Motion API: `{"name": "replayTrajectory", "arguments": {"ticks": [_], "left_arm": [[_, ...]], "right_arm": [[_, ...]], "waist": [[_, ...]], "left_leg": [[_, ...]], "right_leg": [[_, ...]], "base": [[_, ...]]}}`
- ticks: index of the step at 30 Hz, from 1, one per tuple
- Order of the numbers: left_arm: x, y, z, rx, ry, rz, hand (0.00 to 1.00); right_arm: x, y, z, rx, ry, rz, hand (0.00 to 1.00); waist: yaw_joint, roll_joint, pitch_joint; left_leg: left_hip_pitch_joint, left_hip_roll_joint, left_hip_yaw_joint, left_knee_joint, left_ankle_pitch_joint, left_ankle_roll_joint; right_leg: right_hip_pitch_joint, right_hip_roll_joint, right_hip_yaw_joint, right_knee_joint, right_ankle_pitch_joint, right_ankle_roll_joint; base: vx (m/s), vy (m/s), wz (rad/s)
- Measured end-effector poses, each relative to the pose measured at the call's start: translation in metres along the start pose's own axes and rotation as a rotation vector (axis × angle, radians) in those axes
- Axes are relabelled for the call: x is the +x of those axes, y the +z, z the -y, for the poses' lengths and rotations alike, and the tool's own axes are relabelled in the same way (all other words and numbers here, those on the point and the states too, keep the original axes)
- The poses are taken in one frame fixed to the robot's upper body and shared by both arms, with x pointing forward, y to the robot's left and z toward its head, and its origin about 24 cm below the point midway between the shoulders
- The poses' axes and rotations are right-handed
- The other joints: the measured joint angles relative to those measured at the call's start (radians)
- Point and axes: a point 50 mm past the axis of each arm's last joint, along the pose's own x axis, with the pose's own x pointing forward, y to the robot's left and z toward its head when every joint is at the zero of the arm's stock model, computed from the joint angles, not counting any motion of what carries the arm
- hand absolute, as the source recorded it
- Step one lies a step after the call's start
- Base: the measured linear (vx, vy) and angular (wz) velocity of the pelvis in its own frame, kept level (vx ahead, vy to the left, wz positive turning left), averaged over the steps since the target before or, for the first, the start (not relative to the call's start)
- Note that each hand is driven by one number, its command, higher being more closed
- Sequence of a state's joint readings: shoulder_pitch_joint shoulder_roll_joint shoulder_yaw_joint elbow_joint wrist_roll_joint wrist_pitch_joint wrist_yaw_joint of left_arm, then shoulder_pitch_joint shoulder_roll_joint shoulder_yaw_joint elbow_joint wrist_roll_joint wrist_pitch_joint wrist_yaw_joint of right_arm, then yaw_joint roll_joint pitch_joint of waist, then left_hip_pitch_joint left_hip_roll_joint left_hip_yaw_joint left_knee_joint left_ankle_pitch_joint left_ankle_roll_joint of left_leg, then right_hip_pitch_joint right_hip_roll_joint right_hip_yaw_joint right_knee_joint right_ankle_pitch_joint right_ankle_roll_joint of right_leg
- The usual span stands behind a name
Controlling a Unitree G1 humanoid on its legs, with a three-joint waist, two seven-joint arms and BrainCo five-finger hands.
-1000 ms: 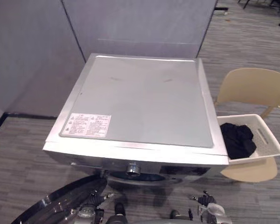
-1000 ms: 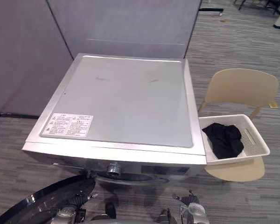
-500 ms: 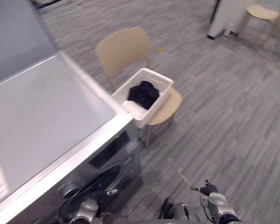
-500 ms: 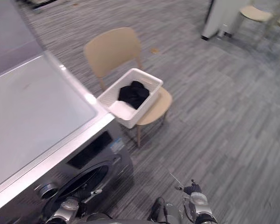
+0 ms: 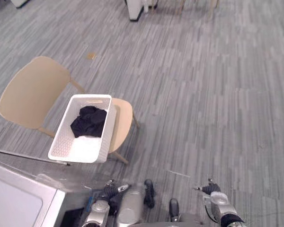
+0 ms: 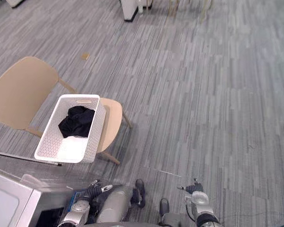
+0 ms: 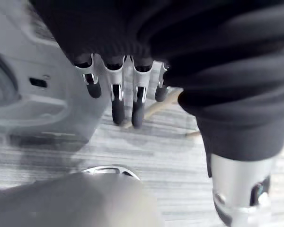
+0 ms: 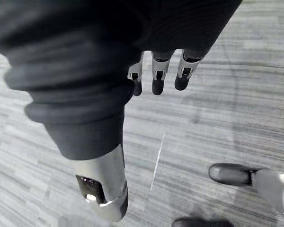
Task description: Pick up the laundry basket with both hands and put the clothes into the washing machine.
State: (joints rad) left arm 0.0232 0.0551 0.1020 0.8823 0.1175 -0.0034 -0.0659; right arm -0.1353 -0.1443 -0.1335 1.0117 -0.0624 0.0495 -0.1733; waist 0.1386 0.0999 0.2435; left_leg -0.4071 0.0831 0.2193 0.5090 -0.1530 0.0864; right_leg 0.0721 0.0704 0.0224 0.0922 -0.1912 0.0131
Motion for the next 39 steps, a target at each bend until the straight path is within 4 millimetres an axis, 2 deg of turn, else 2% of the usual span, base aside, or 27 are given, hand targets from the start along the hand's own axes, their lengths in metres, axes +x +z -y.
{"name": "replayTrajectory", "arguments": {"ticks": [1,2,3,4,6,7,9,10,11,13,14,15,16,17,18,19,20,21,22,23,27,31,33,35,37,38,39], "left_arm": [[0.000,0.002,-0.003,-0.002,0.014,0.012,0.00],[0.000,0.006,-0.007,0.005,0.053,0.033,0.00],[0.000,0.007,-0.013,0.010,0.110,0.035,0.00],[0.000,0.005,-0.016,0.023,0.119,0.022,0.00],[-0.001,0.002,-0.017,0.040,0.132,0.009,0.00],[-0.003,-0.005,-0.017,0.040,0.141,-0.009,0.00],[-0.004,-0.008,-0.017,0.037,0.152,-0.025,0.00],[-0.004,-0.008,-0.017,0.038,0.152,-0.034,0.00],[-0.003,-0.006,-0.016,0.040,0.148,-0.027,0.00],[0.002,0.004,-0.009,0.062,0.123,-0.014,0.00],[0.003,0.006,-0.007,0.069,0.115,-0.008,0.00],[0.004,0.009,-0.007,0.076,0.115,0.001,0.00],[0.005,0.011,0.001,0.066,0.099,0.002,0.00],[0.005,0.008,0.018,0.046,0.059,0.000,0.00],[0.005,0.006,0.026,0.032,0.042,-0.009,0.00],[0.005,0.007,0.029,0.027,0.034,-0.010,0.00],[0.005,0.011,0.034,0.020,0.022,0.004,0.00],[0.005,0.011,0.035,0.017,0.021,0.007,0.00],[0.005,0.012,0.035,0.017,0.022,0.010,0.00],[0.005,0.013,0.033,0.031,0.022,0.015,0.00],[0.005,0.010,0.023,0.098,0.033,0.009,0.00],[0.003,-0.004,0.005,0.131,0.068,-0.043,0.00],[0.001,-0.009,0.000,0.137,0.076,-0.056,0.00],[0.000,-0.010,-0.006,0.146,0.087,-0.058,0.00],[0.000,-0.011,-0.008,0.157,0.090,-0.058,0.00],[-0.001,-0.012,-0.010,0.161,0.094,-0.057,0.00],[-0.002,-0.014,-0.015,0.171,0.103,-0.055,0.00]], "right_arm": [[-0.001,0.003,-0.007,-0.014,0.018,0.012,0.00],[-0.002,0.004,-0.015,-0.016,0.040,0.016,0.00],[-0.004,0.006,-0.025,-0.017,0.064,0.020,0.00],[-0.004,0.005,-0.025,-0.017,0.065,0.021,0.00],[-0.004,-0.004,-0.017,-0.027,0.045,-0.001,0.00],[-0.003,-0.006,-0.010,-0.036,0.029,-0.007,0.00],[-0.002,-0.004,-0.006,-0.031,0.019,0.001,0.00],[-0.002,-0.006,-0.002,-0.021,0.006,-0.006,0.00],[-0.002,-0.006,0.001,-0.019,-0.001,-0.007,0.00],[-0.003,-0.012,0.010,0.018,-0.031,-0.018,0.00],[-0.003,-0.015,0.012,0.031,-0.039,-0.026,0.00],[-0.006,-0.025,0.014,0.043,-0.048,-0.048,0.00],[-0.006,-0.026,0.017,0.039,-0.055,-0.052,0.00],[-0.005,-0.022,0.026,0.049,-0.081,-0.037,0.00],[-0.006,-0.021,0.030,0.070,-0.096,-0.020,0.00],[-0.007,-0.017,0.031,0.079,-0.102,0.003,0.00],[-0.008,-0.008,0.033,0.095,-0.114,0.049,0.00],[-0.007,-0.003,0.034,0.099,-0.122,0.067,0.00],[-0.007,0.003,0.035,0.105,-0.127,0.090,0.00],[-0.006,0.006,0.037,0.116,-0.132,0.106,0.00],[-0.002,0.016,0.041,0.152,-0.146,0.121,0.00],[-0.003,0.013,0.028,0.172,-0.116,0.105,0.00],[-0.003,0.024,0.029,0.159,-0.118,0.142,0.00],[-0.004,0.046,0.033,0.098,-0.121,0.226,0.00],[-0.010,0.080,0.043,0.027,-0.141,0.362,0.00],[-0.012,0.088,0.045,0.014,-0.146,0.399,0.00],[-0.016,0.099,0.045,-0.015,-0.147,0.452,0.00]], "waist": [[0.008,-0.005,0.000],[0.013,-0.038,-0.001],[0.002,-0.080,-0.009],[-0.013,-0.090,-0.010],[-0.032,-0.099,-0.008],[-0.042,-0.091,-0.005],[-0.047,-0.077,-0.003],[-0.054,-0.062,-0.004],[-0.061,-0.053,-0.001],[-0.077,-0.044,-0.003],[-0.079,-0.053,-0.003],[-0.086,-0.081,0.000],[-0.093,-0.054,0.013],[-0.089,-0.022,0.005],[-0.100,-0.027,0.009],[-0.102,-0.027,0.009],[-0.098,-0.023,0.005],[-0.098,-0.027,0.006],[-0.099,-0.027,0.005],[-0.097,-0.032,0.001],[-0.094,-0.047,-0.031],[-0.094,-0.062,-0.040],[-0.094,-0.067,-0.043],[-0.099,-0.085,-0.041],[-0.103,-0.090,-0.039],[-0.108,-0.092,-0.038],[-0.123,-0.090,-0.037]], "left_leg": [[0.014,0.005,0.000,0.007,-0.020,0.024],[0.031,-0.001,0.008,0.016,-0.054,0.017],[0.068,-0.032,-0.021,0.027,-0.095,0.015],[0.092,-0.050,-0.045,0.036,-0.117,0.033],[0.160,-0.094,-0.096,0.029,-0.151,0.047],[0.229,-0.117,-0.145,-0.006,-0.168,0.043],[0.281,-0.118,-0.194,-0.042,-0.172,0.034],[0.318,-0.109,-0.266,-0.079,-0.174,0.017],[0.330,-0.100,-0.306,-0.092,-0.178,0.008],[0.353,-0.093,-0.464,-0.127,-0.183,-0.023],[0.356,-0.098,-0.504,-0.117,-0.194,-0.048],[0.358,-0.117,-0.565,-0.085,-0.225,-0.091],[0.360,-0.104,-0.612,-0.057,-0.245,-0.110],[0.341,-0.068,-0.629,-0.028,-0.215,-0.167],[0.325,-0.046,-0.627,-0.007,-0.183,-0.221],[0.316,-0.037,-0.623,0.002,-0.169,-0.245],[0.272,0.005,-0.528,0.009,-0.143,-0.271],[0.246,0.027,-0.458,0.006,-0.122,-0.258],[0.219,0.056,-0.342,-0.022,-0.048,-0.201],[0.211,0.082,-0.187,-0.060,-0.010,-0.175],[0.207,0.075,0.093,-0.250,0.081,-0.119],[0.252,0.009,0.045,-0.345,0.133,-0.114],[0.266,-0.012,0.038,-0.374,0.141,-0.107],[0.262,-0.042,0.033,-0.378,0.128,-0.090],[0.276,-0.070,0.016,-0.406,0.114,-0.080],[0.284,-0.073,0.002,-0.410,0.114,-0.079],[0.294,-0.067,-0.020,-0.413,0.113,-0.077]], "right_leg": [[-0.025,0.006,-0.004,0.113,-0.064,0.030],[-0.086,-0.006,-0.009,0.285,-0.122,0.111],[-0.217,-0.034,-0.027,0.632,-0.107,0.252],[-0.262,-0.052,-0.041,0.763,-0.072,0.258],[-0.312,-0.126,-0.110,0.929,-0.078,0.244],[-0.334,-0.200,-0.178,0.909,-0.104,0.184],[-0.360,-0.228,-0.213,0.805,-0.131,0.114],[-0.386,-0.215,-0.194,0.630,-0.130,0.090],[-0.399,-0.193,-0.147,0.542,-0.124,0.094],[-0.441,-0.131,0.122,0.261,-0.004,0.155],[-0.430,-0.131,0.207,0.174,0.049,0.180],[-0.388,-0.159,0.293,0.064,0.147,0.208],[-0.371,-0.147,0.257,0.107,0.203,0.197],[-0.377,-0.139,0.155,0.206,0.151,0.150],[-0.368,-0.153,0.074,0.279,0.110,0.125],[-0.354,-0.160,0.029,0.305,0.095,0.103],[-0.310,-0.179,-0.073,0.336,0.068,0.060],[-0.283,-0.186,-0.120,0.340,0.061,0.049],[-0.241,-0.198,-0.194,0.332,0.053,0.042],[-0.195,-0.216,-0.266,0.309,0.041,0.051],[-0.145,-0.264,-0.424,0.194,0.042,0.062],[-0.067,-0.284,-0.471,0.115,0.059,0.091],[-0.066,-0.302,-0.480,0.128,0.055,0.101],[-0.108,-0.350,-0.472,0.218,0.022,0.126],[-0.217,-0.396,-0.371,0.443,0.037,0.100],[-0.244,-0.396,-0.328,0.507,0.053,0.074],[-0.270,-0.367,-0.260,0.517,0.021,0.079]], "base": [[0.35,0.115,0.11],[0.38,0.056,0.29],[0.41,0.042,0.58],[0.54,0.015,0.89],[0.51,-0.030,1.09],[0.52,-0.055,1.06],[0.55,-0.121,0.98],[0.48,-0.171,1.22],[0.48,-0.228,1.70],[0.57,-0.377,1.91],[0.68,-0.544,2.20],[0.54,-0.485,1.94],[0.48,-0.469,2.15],[0.36,-0.457,2.03],[0.33,-0.446,1.96],[0.24,-0.445,2.32],[0.15,-0.325,2.08],[0.15,-0.363,2.39],[0.12,-0.320,2.11],[0.11,-0.269,2.02],[0.07,-0.033,1.43],[0.03,0.073,0.58],[-0.02,0.062,0.16],[-0.05,0.079,0.08],[-0.07,0.142,0.15],[-0.04,0.122,0.39],[0.00,0.030,0.57]]}}
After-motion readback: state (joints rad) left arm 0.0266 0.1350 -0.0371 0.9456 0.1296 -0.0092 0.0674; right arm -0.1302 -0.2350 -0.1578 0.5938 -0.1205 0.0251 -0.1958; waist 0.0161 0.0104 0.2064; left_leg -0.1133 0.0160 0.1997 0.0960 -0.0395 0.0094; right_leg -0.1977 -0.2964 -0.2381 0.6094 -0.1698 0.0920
